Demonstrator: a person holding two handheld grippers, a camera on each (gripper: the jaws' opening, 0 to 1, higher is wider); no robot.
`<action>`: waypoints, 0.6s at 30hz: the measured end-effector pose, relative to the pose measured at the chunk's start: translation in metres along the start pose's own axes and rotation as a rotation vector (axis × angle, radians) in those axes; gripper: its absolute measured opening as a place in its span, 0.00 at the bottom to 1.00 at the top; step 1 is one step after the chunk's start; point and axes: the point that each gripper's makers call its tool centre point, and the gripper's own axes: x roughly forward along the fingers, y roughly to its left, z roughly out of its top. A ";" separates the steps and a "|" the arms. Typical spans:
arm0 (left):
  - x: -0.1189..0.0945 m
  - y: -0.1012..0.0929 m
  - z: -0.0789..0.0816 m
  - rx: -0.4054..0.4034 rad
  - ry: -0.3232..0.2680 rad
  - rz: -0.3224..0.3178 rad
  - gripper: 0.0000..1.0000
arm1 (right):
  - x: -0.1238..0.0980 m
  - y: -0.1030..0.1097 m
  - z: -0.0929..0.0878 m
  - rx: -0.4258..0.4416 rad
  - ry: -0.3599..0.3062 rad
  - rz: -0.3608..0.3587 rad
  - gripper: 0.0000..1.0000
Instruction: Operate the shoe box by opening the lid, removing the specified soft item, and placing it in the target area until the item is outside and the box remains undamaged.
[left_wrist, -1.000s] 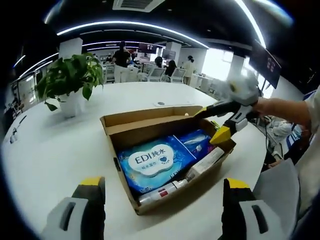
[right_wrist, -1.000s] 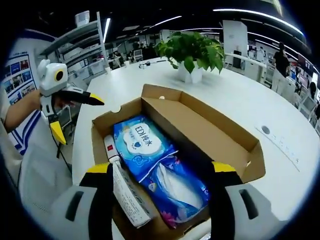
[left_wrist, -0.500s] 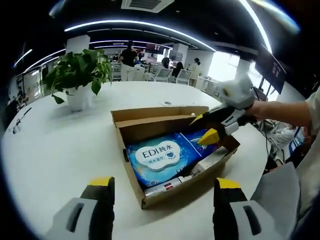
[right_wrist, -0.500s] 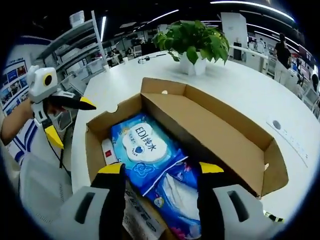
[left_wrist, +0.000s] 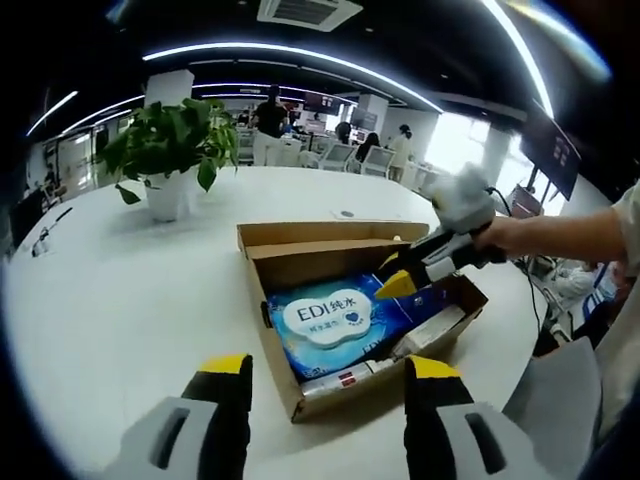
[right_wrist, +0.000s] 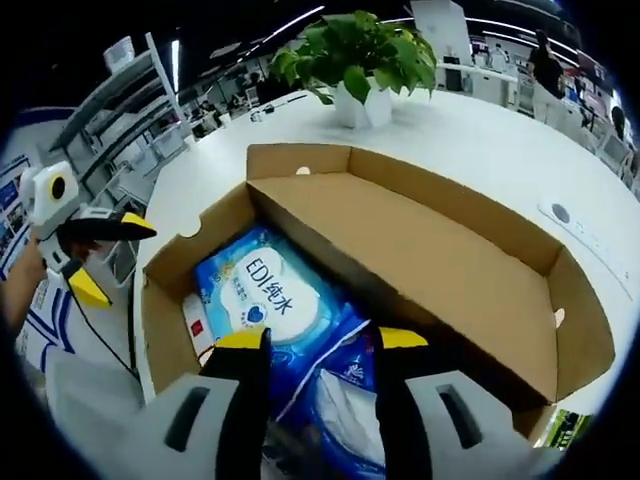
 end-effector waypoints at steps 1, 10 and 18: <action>0.000 0.000 0.000 0.000 0.000 0.002 0.60 | 0.002 -0.002 0.001 0.014 -0.002 -0.004 0.33; 0.000 -0.002 -0.003 -0.010 0.000 0.012 0.52 | 0.012 -0.009 0.001 0.024 -0.005 -0.059 0.18; 0.004 -0.001 -0.003 -0.039 -0.014 0.015 0.47 | 0.006 -0.007 0.009 -0.034 -0.043 -0.093 0.08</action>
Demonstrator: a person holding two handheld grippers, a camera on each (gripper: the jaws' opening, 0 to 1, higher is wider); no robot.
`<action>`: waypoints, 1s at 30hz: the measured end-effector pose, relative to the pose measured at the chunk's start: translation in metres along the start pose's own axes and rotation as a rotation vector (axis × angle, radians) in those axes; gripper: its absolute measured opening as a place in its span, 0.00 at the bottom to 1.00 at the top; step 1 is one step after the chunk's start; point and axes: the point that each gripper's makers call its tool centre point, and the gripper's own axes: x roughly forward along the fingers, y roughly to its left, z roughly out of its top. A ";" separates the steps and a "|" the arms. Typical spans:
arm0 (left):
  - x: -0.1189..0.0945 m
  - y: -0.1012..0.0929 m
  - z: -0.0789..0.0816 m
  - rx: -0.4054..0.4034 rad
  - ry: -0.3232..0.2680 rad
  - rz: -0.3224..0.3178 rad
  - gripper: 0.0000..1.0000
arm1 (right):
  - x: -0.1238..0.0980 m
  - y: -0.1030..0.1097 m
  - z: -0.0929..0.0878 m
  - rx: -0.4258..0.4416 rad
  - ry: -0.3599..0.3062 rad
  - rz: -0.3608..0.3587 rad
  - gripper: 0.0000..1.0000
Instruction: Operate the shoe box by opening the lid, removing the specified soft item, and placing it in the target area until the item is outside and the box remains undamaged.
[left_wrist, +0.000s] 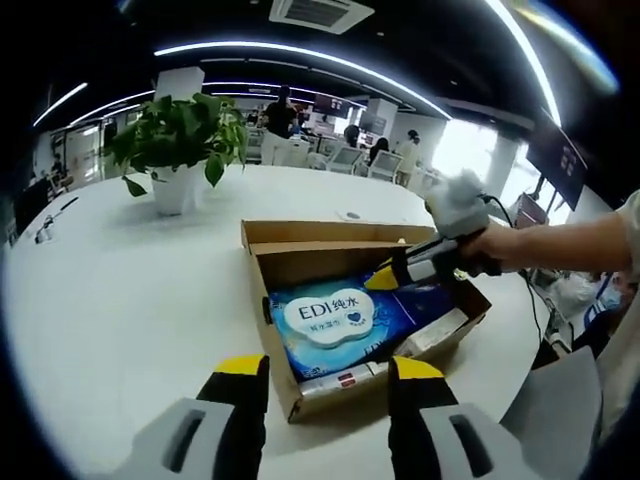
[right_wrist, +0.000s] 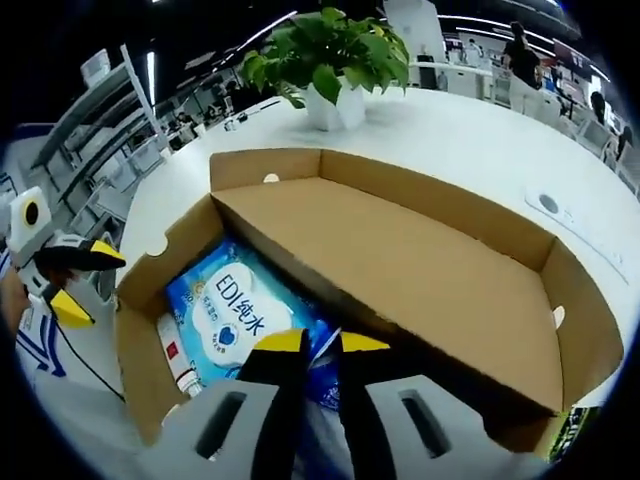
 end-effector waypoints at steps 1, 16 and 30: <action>0.000 0.000 0.000 0.002 0.000 0.000 0.47 | 0.000 0.000 0.000 -0.009 -0.002 -0.003 0.08; -0.002 0.002 0.008 0.013 -0.011 0.017 0.40 | -0.031 0.009 0.017 0.045 -0.108 -0.052 0.05; 0.012 -0.005 0.021 0.061 0.020 0.006 0.35 | -0.064 -0.008 0.021 0.064 -0.148 -0.084 0.03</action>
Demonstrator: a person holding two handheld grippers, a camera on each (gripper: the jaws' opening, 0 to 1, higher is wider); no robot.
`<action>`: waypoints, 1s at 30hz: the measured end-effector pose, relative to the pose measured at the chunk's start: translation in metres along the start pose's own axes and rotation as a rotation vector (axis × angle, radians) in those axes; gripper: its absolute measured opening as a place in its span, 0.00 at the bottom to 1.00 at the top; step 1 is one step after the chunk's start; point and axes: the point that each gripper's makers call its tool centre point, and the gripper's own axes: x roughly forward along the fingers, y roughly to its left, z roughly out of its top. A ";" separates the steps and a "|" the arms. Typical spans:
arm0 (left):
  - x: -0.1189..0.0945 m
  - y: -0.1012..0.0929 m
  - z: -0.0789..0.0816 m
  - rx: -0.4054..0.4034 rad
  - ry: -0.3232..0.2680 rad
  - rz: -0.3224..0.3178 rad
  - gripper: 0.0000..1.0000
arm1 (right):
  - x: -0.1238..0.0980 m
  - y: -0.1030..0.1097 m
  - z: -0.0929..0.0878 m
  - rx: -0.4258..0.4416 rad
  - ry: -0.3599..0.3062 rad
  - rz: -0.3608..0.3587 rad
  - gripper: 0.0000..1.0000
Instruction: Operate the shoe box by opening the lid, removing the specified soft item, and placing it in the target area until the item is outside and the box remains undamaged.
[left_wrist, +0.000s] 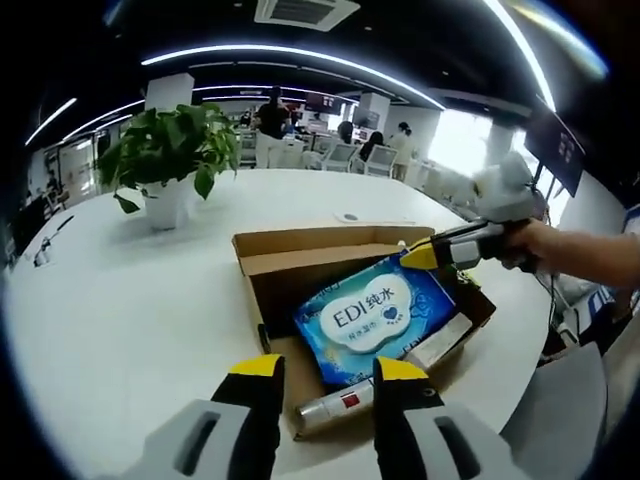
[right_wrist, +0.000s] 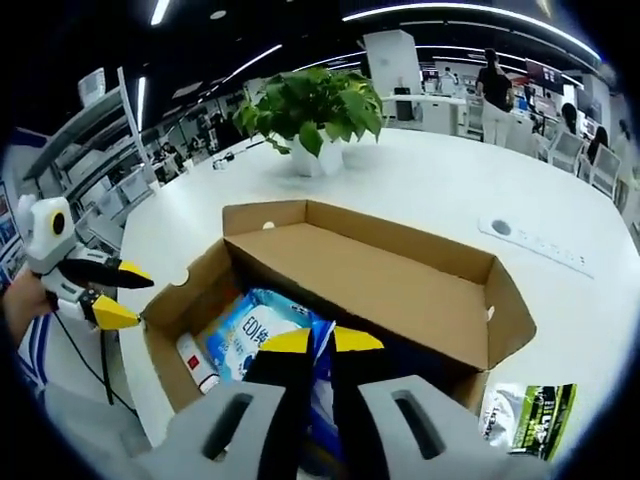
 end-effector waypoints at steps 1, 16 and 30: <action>0.002 -0.001 0.001 0.003 0.002 -0.004 0.35 | -0.003 -0.001 0.000 0.003 -0.002 -0.003 0.03; 0.030 -0.014 0.002 0.034 0.104 -0.032 0.33 | -0.023 -0.015 -0.003 0.024 -0.016 -0.023 0.03; 0.068 -0.023 -0.006 0.064 0.219 -0.078 0.33 | -0.036 -0.031 -0.008 0.030 -0.008 -0.033 0.03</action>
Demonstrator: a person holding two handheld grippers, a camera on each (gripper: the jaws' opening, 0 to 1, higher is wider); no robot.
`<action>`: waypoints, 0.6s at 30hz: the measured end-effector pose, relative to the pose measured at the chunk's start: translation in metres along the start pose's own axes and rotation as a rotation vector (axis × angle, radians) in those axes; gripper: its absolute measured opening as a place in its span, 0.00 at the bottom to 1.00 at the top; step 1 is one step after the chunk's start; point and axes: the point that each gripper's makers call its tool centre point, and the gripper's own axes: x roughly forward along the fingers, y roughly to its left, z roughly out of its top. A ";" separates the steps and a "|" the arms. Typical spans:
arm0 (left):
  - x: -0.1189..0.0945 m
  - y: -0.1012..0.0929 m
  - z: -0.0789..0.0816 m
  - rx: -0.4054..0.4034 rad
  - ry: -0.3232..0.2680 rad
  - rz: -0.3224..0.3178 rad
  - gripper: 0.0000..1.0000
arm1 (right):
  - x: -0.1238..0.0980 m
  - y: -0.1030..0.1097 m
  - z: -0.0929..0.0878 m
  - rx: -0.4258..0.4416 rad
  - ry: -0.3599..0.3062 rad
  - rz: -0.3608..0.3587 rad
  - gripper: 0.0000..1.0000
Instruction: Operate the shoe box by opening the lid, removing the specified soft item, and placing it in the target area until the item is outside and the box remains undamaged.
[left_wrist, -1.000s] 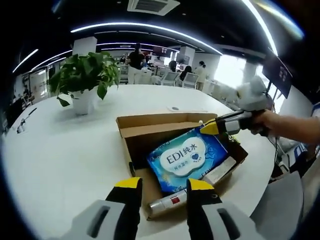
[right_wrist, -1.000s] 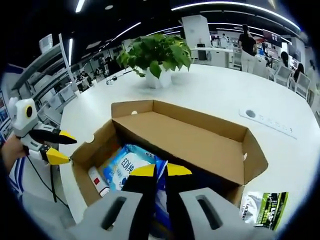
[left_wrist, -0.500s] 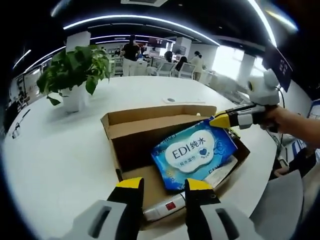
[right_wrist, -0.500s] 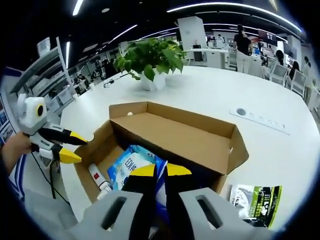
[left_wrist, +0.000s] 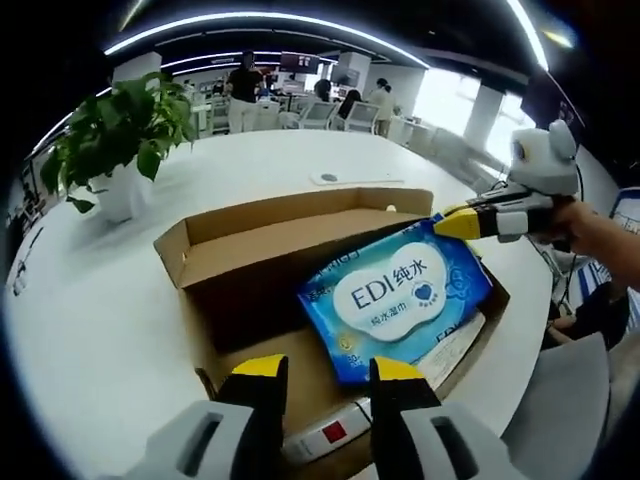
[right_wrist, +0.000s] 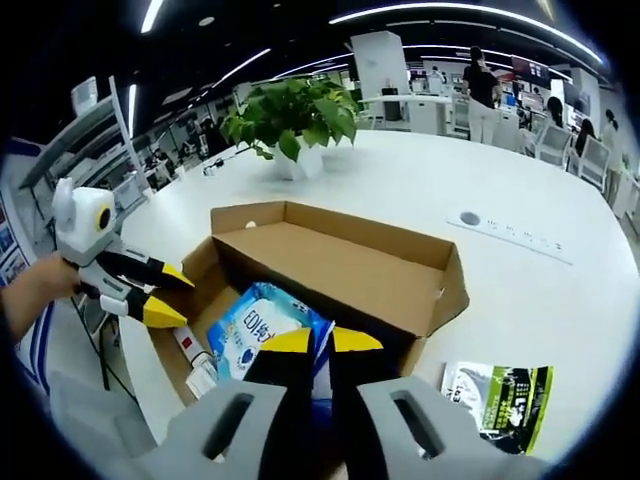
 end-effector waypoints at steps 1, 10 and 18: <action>0.003 0.000 -0.001 0.000 0.007 -0.004 0.33 | -0.001 -0.001 0.000 0.001 0.000 -0.002 0.03; 0.026 -0.010 -0.006 -0.055 0.064 -0.082 0.29 | -0.005 -0.009 -0.005 0.003 0.005 -0.010 0.03; 0.047 -0.010 -0.014 -0.194 0.121 -0.145 0.24 | -0.005 -0.013 -0.010 -0.007 0.005 -0.011 0.03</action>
